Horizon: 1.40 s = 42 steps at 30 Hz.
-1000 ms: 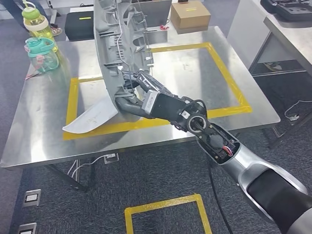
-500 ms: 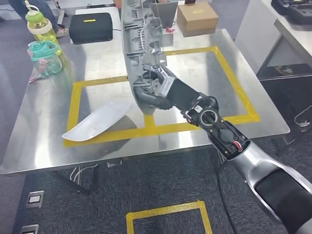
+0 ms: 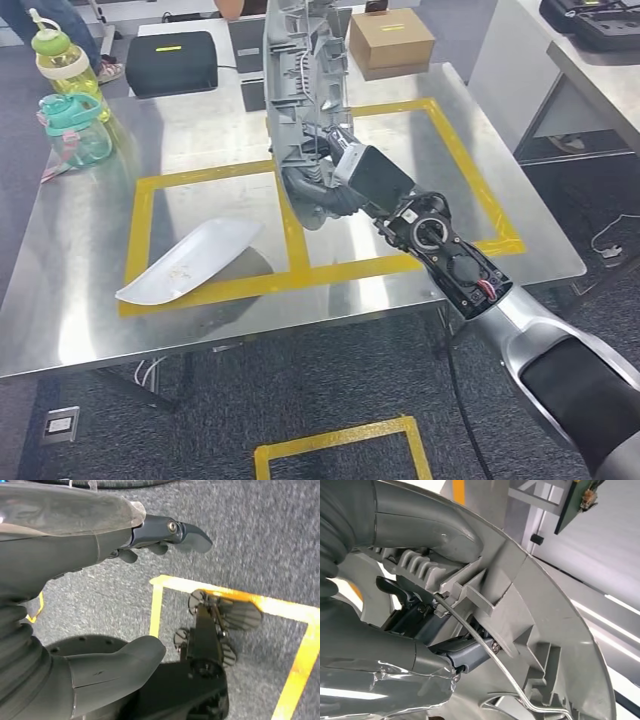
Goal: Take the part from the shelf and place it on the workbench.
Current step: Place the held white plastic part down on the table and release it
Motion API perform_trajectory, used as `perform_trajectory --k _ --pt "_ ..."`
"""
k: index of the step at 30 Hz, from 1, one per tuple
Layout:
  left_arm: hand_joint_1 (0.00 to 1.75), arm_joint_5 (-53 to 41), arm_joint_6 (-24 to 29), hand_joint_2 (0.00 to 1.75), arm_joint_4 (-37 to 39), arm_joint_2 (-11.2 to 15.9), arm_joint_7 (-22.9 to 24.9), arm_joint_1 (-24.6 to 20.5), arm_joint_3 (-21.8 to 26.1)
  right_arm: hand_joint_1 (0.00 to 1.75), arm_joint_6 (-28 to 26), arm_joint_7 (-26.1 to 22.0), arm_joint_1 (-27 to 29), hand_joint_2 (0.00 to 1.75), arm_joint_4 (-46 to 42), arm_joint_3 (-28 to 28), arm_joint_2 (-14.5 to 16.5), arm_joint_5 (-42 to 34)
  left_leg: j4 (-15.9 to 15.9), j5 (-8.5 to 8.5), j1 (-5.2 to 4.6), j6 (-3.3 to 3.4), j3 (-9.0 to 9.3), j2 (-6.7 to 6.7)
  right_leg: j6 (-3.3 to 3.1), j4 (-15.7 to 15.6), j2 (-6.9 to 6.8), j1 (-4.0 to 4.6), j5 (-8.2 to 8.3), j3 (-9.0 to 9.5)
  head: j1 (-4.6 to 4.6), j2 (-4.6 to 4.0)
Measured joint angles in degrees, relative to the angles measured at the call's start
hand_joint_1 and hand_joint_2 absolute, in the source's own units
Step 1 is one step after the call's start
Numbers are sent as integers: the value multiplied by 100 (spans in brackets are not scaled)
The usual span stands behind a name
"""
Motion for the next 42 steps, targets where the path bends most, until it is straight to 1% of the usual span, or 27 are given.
perform_trajectory --k 2,3,5,6,7,8,10,11,12,13,15,17,19,21,22,23,25,27,28,32,34,36,37,38,39,41,42 --pt "0 -6 0 175 0 -7 -5 1 0 175 -1 2 -3 175 15 -12 -16 2 -42 -21 31 37 62 4 61 187 -13 -5 -138 -71 21 0" --pt "0 -11 0 175 0 -8 -8 -4 1 175 -3 1 -7 175 23 -23 -26 2 -58 -32 47 56 96 8 92 458 -19 -13 -278 -195 43 0" --pt "0 -26 -5 175 0 -7 -10 -23 2 175 -8 -9 2 175 43 -40 -45 -1 -58 -69 48 87 140 10 145 1270 -28 -39 -601 -595 84 0" --pt "0 -32 -8 175 0 -9 -10 -31 2 175 -11 -14 20 175 55 -45 -56 -3 -57 -89 51 91 165 6 163 1612 -30 -53 -684 -788 102 0" --pt "0 -38 -12 175 0 -12 -10 -32 2 175 -12 -17 41 175 67 -47 -68 -8 -56 -112 56 87 195 -1 177 1773 -31 -66 -660 -904 119 0" --pt "0 -44 -14 175 0 -17 -10 -30 1 175 -13 -15 60 175 78 -50 -81 -13 -53 -140 64 75 235 -10 188 1694 -33 -80 -511 -909 139 0" --pt "0 -51 -15 175 0 -27 -10 -23 1 175 -13 -11 77 175 98 -64 -102 -24 -42 -206 81 29 319 -26 201 972 -43 -105 -7 -662 192 0" --pt "0 -55 -15 175 0 -27 -10 -27 1 175 -14 -15 75 175 104 -74 -105 -26 -25 -238 76 -2 342 -31 200 588 -44 -102 187 -494 210 0" --pt "0 -56 -15 175 0 -25 -9 -33 2 175 -15 -20 69 175 108 -83 -108 -27 -8 -260 69 -32 343 -33 184 302 -45 -100 274 -369 223 0" --pt "0 -56 -15 175 0 -21 -8 -40 2 175 -17 -25 65 175 110 -89 -108 -28 6 -268 59 -61 331 -34 160 157 -41 -93 286 -302 217 0" --pt "0 -56 -16 175 0 -18 -5 -51 2 175 -17 -27 69 175 113 -93 -109 -31 12 -269 51 -109 311 -32 87 95 -28 -85 230 -261 184 0" --pt "0 -56 -21 175 0 -17 -4 -52 1 175 -17 -17 80 175 115 -110 -113 -33 141 -359 57 -164 258 -16 17 73 -23 -91 232 -234 146 0" --pt "0 -56 -25 175 0 -18 -4 -56 0 175 -22 -20 75 175 117 -126 -117 -33 710 -624 63 -204 -34 -1 -48 51 -25 -94 228 -208 91 0" --pt "0 -56 -28 175 0 -20 -4 -57 0 175 -23 -30 79 175 123 -127 -117 -32 1482 -874 63 -216 -483 0 -90 51 -24 -71 211 -197 37 0" --pt "0 -56 -30 175 0 -20 -4 -54 -1 175 -19 -31 89 175 131 -127 -117 -33 1690 -880 60 -208 -632 0 -103 51 -20 -57 201 -186 25 0" --pt "0 -56 -31 175 0 -20 -4 -51 -1 175 -15 -31 98 175 139 -127 -117 -34 1670 -778 55 -187 -672 -1 -113 51 -15 -42 189 -172 15 0" --pt "0 -56 -31 175 0 -13 -4 -51 -1 175 -7 -33 107 175 149 -127 -117 -36 1055 -358 25 -102 -446 -1 -121 50 -2 -13 163 -135 2 0" --pt "0 -55 -30 175 0 8 -4 -60 0 175 -7 -43 100 175 152 -129 -117 -36 335 -65 -24 -4 -119 9 -104 56 5 25 125 -118 -3 0" --pt "0 -55 -30 175 0 14 -4 -65 0 175 -7 -49 94 175 155 -130 -117 -36 137 -22 -45 22 -26 13 -89 57 5 31 107 -116 1 0" --pt "0 -51 -31 175 0 7 -6 -66 0 175 -7 -57 91 175 162 -133 -119 -36 -38 -48 -21 60 89 23 17 115 -11 16 5 -134 17 0" --pt "0 -50 -31 175 0 4 -13 -64 0 175 -5 -61 92 175 164 -137 -125 -36 -95 -54 16 89 162 36 82 596 -22 -1 -267 -345 61 0" --pt "0 -50 -45 175 0 3 -25 -73 1 175 2 -67 95 175 175 -133 -129 -35 -95 -79 19 111 195 37 148 1356 -26 -40 -572 -702 97 0" --pt "0 -49 -53 175 0 -2 -29 -74 1 175 6 -68 104 175 186 -131 -131 -34 -91 -94 24 109 212 33 176 1603 -28 -67 -615 -837 110 0" --pt "0 -49 -61 175 0 -9 -30 -69 1 175 10 -68 117 175 196 -130 -132 -33 -85 -114 34 99 234 24 201 1648 -32 -93 -546 -882 122 0" --pt "0 -46 -63 175 0 -15 -30 -62 1 175 14 -67 129 175 204 -130 -134 -32 -74 -140 50 80 261 14 222 1475 -36 -118 -376 -829 144 0" --pt "0 -41 -62 175 1 -21 -34 -48 1 175 22 -70 143 175 211 -130 -134 -28 -33 -208 77 13 307 -3 270 758 -45 -153 57 -539 182 0" --pt "0 -39 -60 175 1 -20 -39 -50 1 175 25 -76 137 175 214 -130 -134 -25 4 -234 76 -23 305 -10 277 441 -44 -160 181 -395 199 0"
